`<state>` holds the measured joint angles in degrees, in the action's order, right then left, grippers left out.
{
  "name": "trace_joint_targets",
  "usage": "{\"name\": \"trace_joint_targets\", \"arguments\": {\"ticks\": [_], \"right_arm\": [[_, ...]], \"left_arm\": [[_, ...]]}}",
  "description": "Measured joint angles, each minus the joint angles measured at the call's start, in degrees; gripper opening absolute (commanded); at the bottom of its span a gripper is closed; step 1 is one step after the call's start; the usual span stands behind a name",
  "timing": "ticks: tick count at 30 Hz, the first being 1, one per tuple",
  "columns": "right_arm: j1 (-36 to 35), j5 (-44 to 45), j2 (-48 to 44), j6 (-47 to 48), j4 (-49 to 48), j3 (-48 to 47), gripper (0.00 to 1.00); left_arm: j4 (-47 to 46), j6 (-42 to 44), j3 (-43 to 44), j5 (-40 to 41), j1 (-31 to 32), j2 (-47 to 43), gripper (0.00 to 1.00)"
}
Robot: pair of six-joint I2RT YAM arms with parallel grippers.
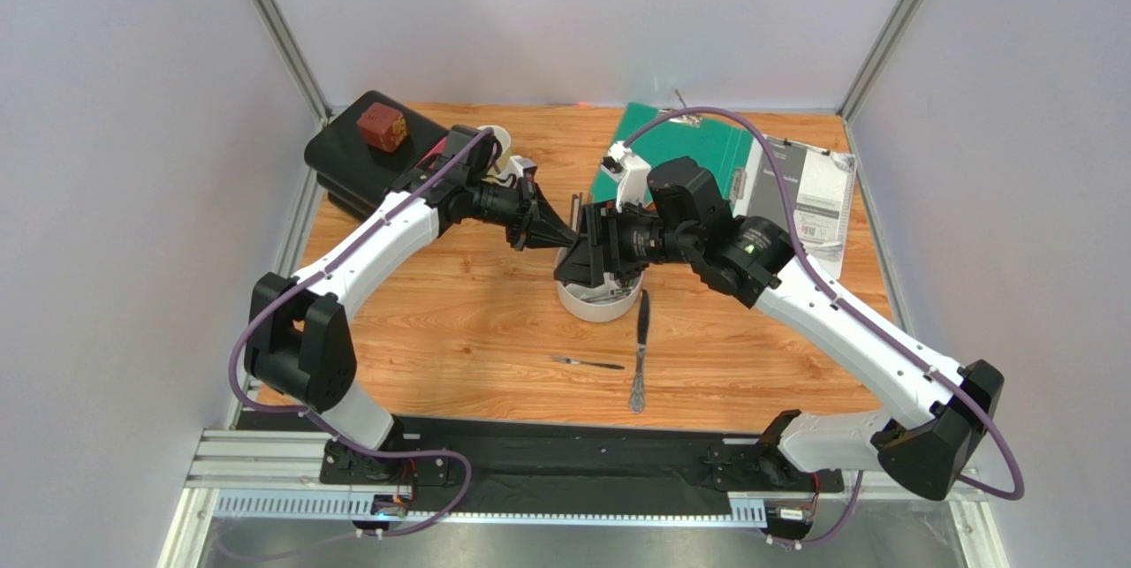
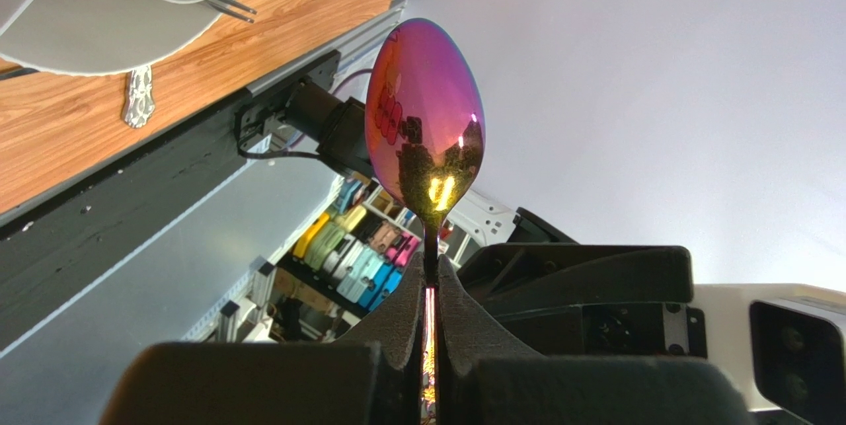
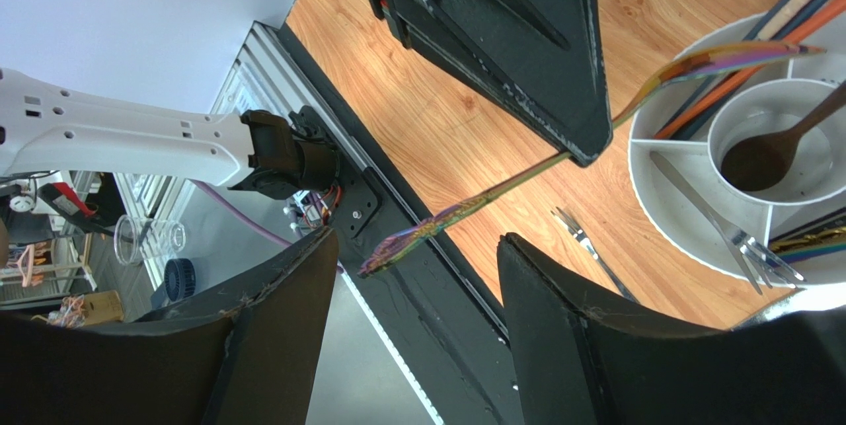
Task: Sort the eating utensils into containers
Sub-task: Pick up the spoon from the center of the board.
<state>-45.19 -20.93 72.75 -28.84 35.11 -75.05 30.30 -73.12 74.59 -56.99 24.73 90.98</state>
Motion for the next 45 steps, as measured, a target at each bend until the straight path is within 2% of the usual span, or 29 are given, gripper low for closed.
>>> {"name": "trace_joint_targets", "arguments": {"ticks": [8,45], "right_arm": [[0.1,-0.2,0.0,-0.2,0.7,2.1,0.66],[3.0,3.0,3.6,0.1,-1.0,0.3,0.65]], "left_arm": [[-0.4,-0.2,1.0,-0.1,0.0,0.9,0.00],[1.5,1.1,0.4,2.0,0.5,1.3,0.00]]}}
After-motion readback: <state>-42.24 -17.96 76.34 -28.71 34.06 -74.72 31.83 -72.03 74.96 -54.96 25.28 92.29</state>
